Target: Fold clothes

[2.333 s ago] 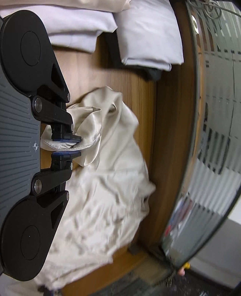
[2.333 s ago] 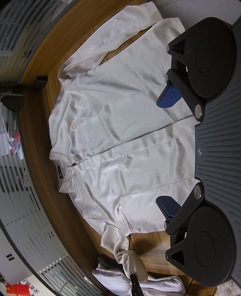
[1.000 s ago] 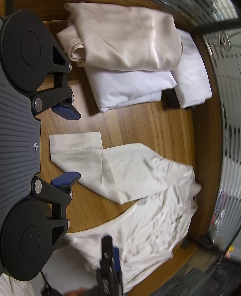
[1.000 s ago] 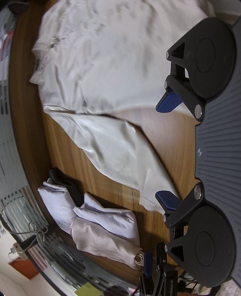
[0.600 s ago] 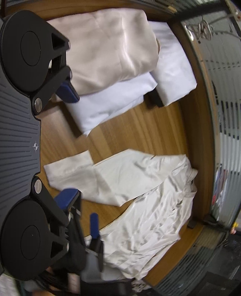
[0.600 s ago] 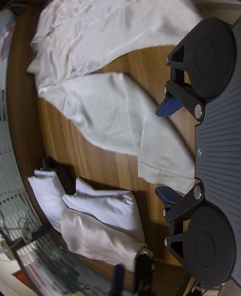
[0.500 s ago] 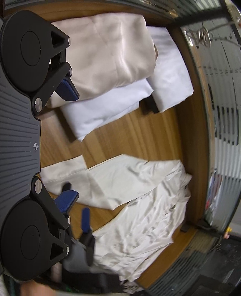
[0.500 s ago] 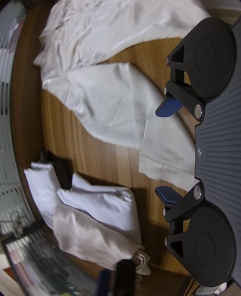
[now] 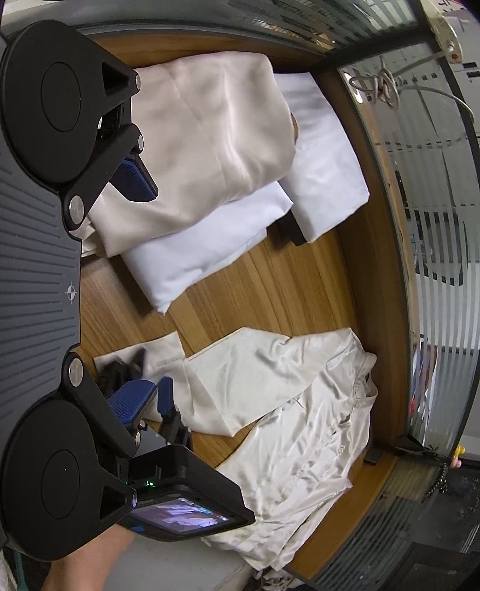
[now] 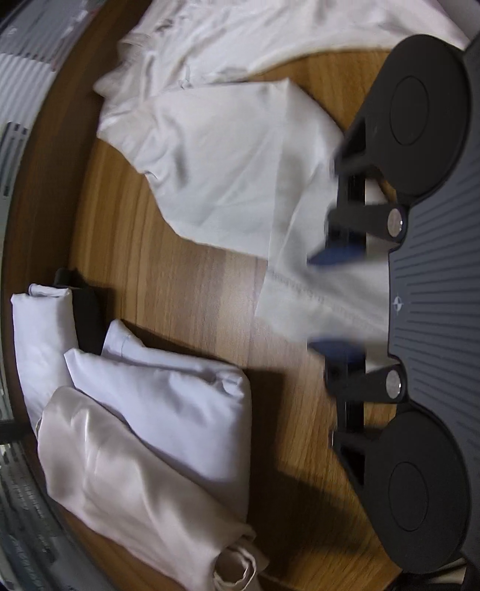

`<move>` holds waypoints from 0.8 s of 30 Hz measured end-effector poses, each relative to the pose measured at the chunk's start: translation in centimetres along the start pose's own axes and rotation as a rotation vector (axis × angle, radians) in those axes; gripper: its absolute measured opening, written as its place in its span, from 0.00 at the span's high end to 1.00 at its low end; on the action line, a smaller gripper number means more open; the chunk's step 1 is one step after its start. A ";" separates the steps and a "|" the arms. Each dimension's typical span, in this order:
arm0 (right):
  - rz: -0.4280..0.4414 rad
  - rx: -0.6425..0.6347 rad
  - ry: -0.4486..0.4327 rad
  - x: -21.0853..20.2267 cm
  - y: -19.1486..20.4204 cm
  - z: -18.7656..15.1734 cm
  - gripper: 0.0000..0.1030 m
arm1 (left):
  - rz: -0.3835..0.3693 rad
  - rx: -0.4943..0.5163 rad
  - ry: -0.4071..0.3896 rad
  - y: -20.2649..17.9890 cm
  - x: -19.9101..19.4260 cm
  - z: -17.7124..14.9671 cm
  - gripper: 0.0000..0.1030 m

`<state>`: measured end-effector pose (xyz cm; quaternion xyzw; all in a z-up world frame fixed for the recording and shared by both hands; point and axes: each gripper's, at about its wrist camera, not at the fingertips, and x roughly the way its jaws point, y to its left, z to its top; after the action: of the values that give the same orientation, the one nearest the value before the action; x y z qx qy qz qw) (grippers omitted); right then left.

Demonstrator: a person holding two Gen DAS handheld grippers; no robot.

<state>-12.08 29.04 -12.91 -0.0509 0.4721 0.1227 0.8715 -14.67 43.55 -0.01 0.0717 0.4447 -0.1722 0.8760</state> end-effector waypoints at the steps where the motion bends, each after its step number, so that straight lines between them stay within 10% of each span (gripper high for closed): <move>1: 0.015 0.025 0.003 -0.1 -0.5 0.0 0.94 | 0.000 -0.007 0.000 0.1 0.0 0.0 0.00; 24: 0.151 0.539 -0.458 -23.9 -23.7 3.9 0.96 | -0.057 -0.013 0.027 -6.4 5.9 4.6 0.00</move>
<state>-15.17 3.00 8.55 0.2446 0.2823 0.0661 0.9252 -10.37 34.91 -1.86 0.0556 0.4593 -0.1930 0.8653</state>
